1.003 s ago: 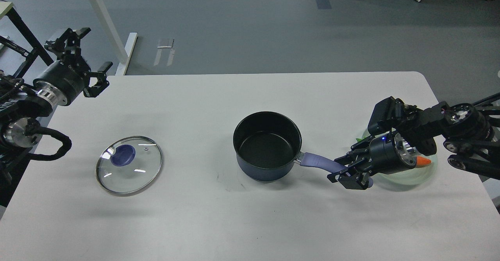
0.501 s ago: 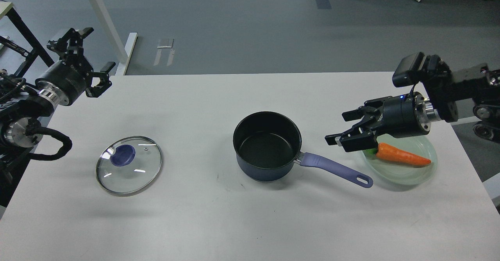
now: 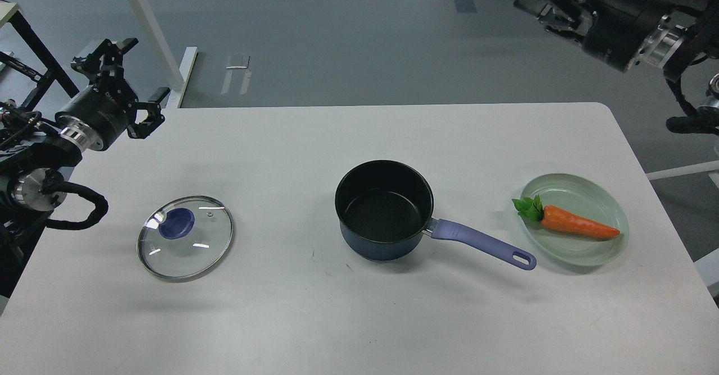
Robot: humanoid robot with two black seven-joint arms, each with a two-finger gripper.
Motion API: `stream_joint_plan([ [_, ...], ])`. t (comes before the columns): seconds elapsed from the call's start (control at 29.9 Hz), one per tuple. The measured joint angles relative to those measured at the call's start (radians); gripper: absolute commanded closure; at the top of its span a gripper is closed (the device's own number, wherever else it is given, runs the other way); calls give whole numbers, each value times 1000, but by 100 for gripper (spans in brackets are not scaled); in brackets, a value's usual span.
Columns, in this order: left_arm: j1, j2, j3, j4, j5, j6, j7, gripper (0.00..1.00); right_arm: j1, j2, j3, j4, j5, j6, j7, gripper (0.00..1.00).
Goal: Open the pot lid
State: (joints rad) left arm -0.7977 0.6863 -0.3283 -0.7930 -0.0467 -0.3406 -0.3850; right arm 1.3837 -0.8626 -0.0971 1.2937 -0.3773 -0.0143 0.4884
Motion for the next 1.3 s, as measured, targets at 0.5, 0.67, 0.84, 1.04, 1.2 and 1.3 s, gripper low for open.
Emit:
stream_joint_plan([
  [0.5, 96, -144, -161, 26, 2, -1, 106, 1, -463, 427, 462, -480, 478, 126, 0, 1],
  [0.67, 114, -155, -197, 35, 2, -52, 149, 1, -488, 515, 490, -597, 520, 269, 0, 1],
  [0.84, 130, -155, -199, 35, 2, -76, 153, 1, -498, 557, 475, -629, 518, 312, 1, 0],
  [1.04, 142, -149, -200, 35, 2, -87, 153, 1, -512, 584, 469, -622, 485, 310, 1, 0],
  [1.2, 143, -148, -201, 35, 2, -87, 151, 1, -530, 600, 478, -627, 480, 292, 1, 0],
  [1.3, 143, -150, -201, 34, 3, -87, 150, 1, -534, 602, 481, -629, 480, 288, 1, 0],
])
